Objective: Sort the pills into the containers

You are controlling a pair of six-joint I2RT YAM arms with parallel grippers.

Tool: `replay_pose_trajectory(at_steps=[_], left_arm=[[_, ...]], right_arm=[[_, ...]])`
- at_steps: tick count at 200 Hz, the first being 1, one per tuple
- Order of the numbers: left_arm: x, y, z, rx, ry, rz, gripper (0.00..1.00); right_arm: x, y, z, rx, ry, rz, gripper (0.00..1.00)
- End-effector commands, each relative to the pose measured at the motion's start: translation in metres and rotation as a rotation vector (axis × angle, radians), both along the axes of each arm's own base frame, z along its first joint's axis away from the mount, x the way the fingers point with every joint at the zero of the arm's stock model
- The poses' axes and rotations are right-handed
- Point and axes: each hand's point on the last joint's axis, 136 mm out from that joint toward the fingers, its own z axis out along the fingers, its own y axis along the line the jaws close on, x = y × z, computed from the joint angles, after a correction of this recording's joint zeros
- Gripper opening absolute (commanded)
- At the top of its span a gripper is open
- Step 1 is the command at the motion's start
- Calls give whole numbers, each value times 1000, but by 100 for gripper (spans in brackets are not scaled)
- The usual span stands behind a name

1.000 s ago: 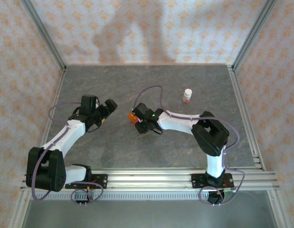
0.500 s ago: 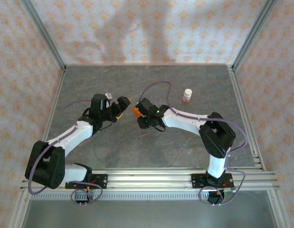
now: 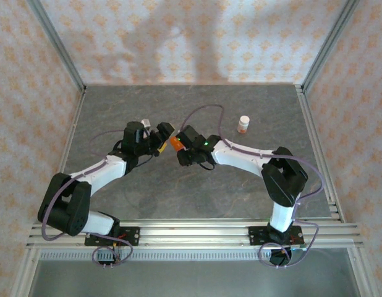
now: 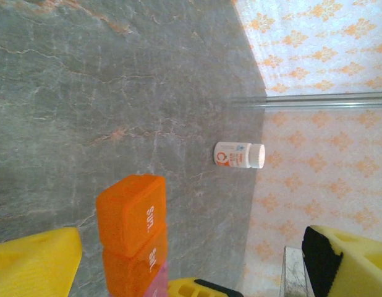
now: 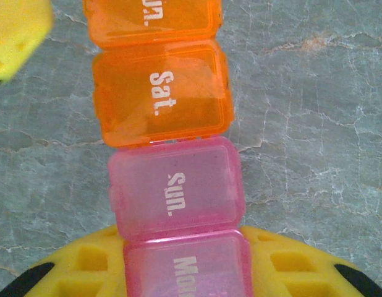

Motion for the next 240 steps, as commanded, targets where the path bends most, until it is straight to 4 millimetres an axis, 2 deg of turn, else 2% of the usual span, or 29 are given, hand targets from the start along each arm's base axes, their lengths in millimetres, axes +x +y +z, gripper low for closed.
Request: replay_pose_trajectory(at_steps=[1,115,240], left_arm=[[6,-7,8,-52,-34,-3,92],[14,-16,15,-95,-51,0,91],[6,-18,17,-94,-44,-1,91]], right_arm=[[4,6,29,67,-30,-17,29],[5,9,26,75,-21,-14,29],[11,2,18,25,-29,-50,28]])
